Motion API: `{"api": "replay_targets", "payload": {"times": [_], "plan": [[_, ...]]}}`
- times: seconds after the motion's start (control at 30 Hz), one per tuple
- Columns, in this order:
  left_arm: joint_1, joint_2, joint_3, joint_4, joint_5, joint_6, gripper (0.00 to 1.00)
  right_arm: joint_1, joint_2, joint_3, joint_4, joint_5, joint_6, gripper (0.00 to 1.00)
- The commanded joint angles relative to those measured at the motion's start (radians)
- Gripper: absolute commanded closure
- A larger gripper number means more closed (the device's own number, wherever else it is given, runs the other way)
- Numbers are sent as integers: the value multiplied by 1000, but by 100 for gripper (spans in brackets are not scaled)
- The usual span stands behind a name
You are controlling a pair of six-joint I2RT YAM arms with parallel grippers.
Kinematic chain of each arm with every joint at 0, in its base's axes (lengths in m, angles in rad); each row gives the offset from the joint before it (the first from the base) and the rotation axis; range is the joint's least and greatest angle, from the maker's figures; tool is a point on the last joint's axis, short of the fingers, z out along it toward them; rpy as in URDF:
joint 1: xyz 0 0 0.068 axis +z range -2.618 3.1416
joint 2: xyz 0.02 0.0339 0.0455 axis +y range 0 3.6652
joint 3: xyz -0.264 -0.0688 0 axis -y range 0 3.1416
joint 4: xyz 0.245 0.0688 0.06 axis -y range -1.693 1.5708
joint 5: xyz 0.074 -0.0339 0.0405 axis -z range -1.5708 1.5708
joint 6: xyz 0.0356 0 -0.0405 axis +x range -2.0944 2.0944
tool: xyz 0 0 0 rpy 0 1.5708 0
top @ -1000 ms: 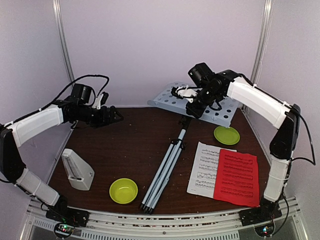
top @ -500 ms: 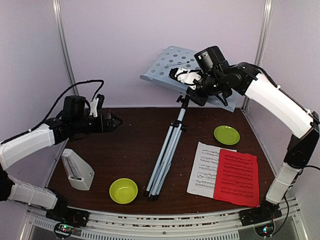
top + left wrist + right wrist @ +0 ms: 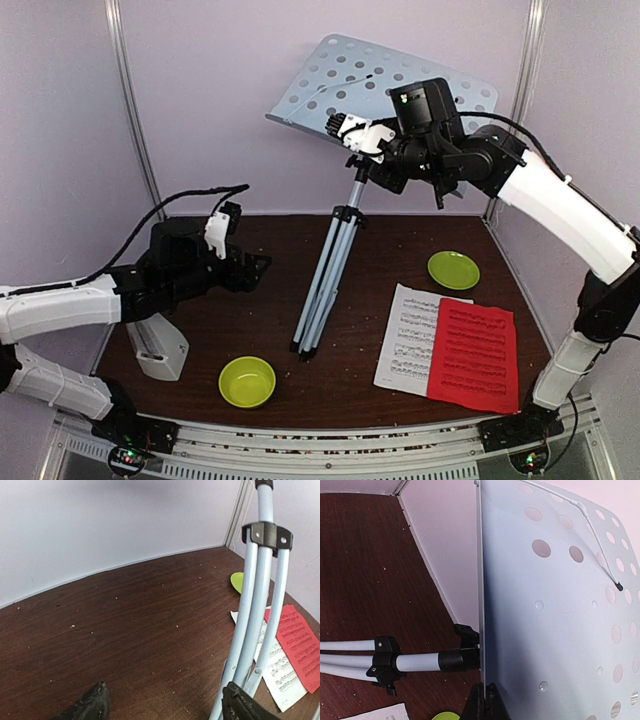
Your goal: Set up the instrument practice props
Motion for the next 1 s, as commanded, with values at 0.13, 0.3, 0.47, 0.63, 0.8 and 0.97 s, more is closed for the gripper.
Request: {"api": "replay_targets", "payload": {"times": [0.13, 0.3, 0.47, 0.63, 0.8, 0.97], "plan": [[-148, 217, 173, 144, -142, 155, 29, 39, -102, 73, 353, 151, -119, 100], [-171, 304, 264, 137, -150, 196, 38, 58, -113, 73, 384, 169, -138, 100], [-171, 380, 363, 106, -128, 217, 43, 75, -117, 72, 401, 182, -157, 100], [-172, 460, 436, 86, -115, 191, 44, 89, -116, 72, 421, 194, -165, 100], [-171, 510, 510, 15, -199, 193, 51, 97, -125, 72, 437, 187, -159, 100], [-171, 519, 514, 16, -243, 202, 58, 101, -137, 72, 440, 181, -157, 100]]}}
